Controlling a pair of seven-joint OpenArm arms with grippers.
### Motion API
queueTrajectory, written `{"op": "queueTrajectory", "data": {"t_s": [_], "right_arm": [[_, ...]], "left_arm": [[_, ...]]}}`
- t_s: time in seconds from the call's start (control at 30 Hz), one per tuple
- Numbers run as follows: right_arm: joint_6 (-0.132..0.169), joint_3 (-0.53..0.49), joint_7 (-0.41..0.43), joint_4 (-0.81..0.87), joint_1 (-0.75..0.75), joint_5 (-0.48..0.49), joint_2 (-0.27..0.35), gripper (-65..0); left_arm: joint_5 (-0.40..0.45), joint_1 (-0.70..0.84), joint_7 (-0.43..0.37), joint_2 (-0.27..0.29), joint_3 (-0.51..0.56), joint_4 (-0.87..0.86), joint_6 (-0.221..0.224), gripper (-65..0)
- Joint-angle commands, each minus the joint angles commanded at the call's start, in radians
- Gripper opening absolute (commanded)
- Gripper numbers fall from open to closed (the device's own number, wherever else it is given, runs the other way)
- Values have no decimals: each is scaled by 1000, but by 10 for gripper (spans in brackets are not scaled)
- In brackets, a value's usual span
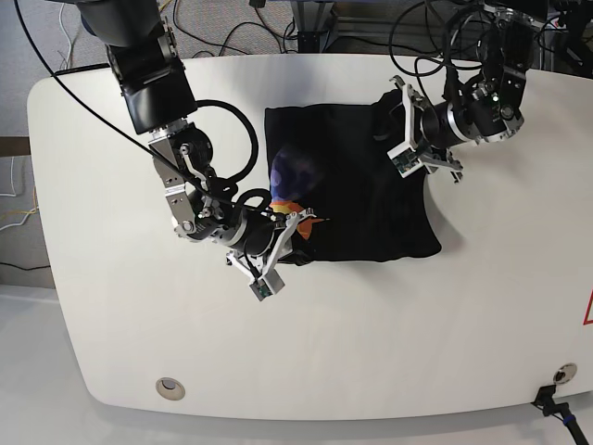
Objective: Fold the T-shirt properly
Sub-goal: 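Grasp the bundle with both grippers and flatten it into a square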
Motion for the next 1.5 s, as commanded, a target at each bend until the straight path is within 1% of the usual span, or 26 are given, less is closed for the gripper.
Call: {"op": "queueTrajectory", "data": {"t_s": [0.1, 0.17, 0.2, 0.27, 0.3, 0.33, 0.4, 0.47, 0.57, 0.6, 0.63, 0.67, 0.73, 0.83, 0.87, 0.93, 0.97, 1.0, 1.07, 1.13, 1.2, 1.27, 1.33, 1.5], "right_arm": [[0, 0, 74, -77, -2, -17, 3, -650], [0, 0, 107, -104, -25, -109, 3, -650], [0, 5, 117, -109, -44, -169, 3, -650], [6, 61, 118, -106, -100, -262, 2, -650], [8, 94, 120, -97, -124, -288, 0, -650], [8, 121, 120, -72, -153, -302, 0, -650], [8, 143, 120, -6, -216, -315, 2, -650], [2, 176, 110, 86, -285, -315, 3, -650], [0, 221, 17, 241, -373, -310, -5, -650], [0, 229, -8, 292, -399, -308, -12, -650], [0, 233, -17, 334, -423, -313, -34, -650], [0, 235, -18, 365, -442, -316, -49, -650], [0, 235, -18, 399, -456, -316, -58, -650], [-2, 235, -18, 428, -453, -311, -61, -650], [-2, 233, -18, 436, -445, -311, -61, -650], [-2, 230, -26, 437, -400, -307, -63, -650], [-2, 229, -48, 433, -376, -307, -64, -650], [-2, 229, -74, 430, -345, -308, -81, -650], [0, 230, -103, 402, -299, -315, -107, -650], [0, 227, -103, 361, -244, -315, -127, -650], [0, 227, -103, 288, -196, -315, -155, -650], [2, 227, -100, 210, -144, -315, -176, -650], [5, 226, -54, 129, -103, -315, -193, -650], [6, 218, 114, -92, -38, -316, -190, -650]], "left_arm": [[0, -5, 0, 9, 57, -52, 0, -439], [15, -20, -3, 9, 78, -92, 0, -439], [44, -40, -3, 11, 95, -117, 0, -439], [117, -87, -3, 11, 133, -183, 0, -439], [150, -114, -3, 11, 147, -221, 0, -439], [183, -143, -6, 11, 152, -264, 0, -439], [213, -203, -21, 8, 153, -341, 0, -439], [216, -261, -66, -17, 155, -416, 0, -439], [216, -350, -127, -37, 157, -503, 0, -439], [216, -384, -133, -44, 157, -528, 0, -439], [216, -413, -140, -55, 157, -551, 0, -439], [216, -439, -140, -58, 157, -572, 0, -439], [216, -493, -140, -60, 152, -589, 0, -439], [216, -520, -135, -64, 144, -540, 0, -439], [215, -512, -133, -83, 130, -494, 0, -439], [215, -451, -132, -106, 114, -382, 0, -439], [215, -419, -132, -110, 110, -318, 0, -439], [215, -385, -123, -112, 110, -261, 0, -439], [215, -322, -84, -112, 109, -160, 0, -439], [215, -252, -48, -112, 100, -71, 0, -439], [215, -176, -37, -104, 89, -18, 0, -439], [215, -124, -37, -97, 92, -11, 0, -439], [215, -81, -37, -68, 89, -12, 0, -439], [216, -28, -38, -35, 89, -17, 0, -439]]}}
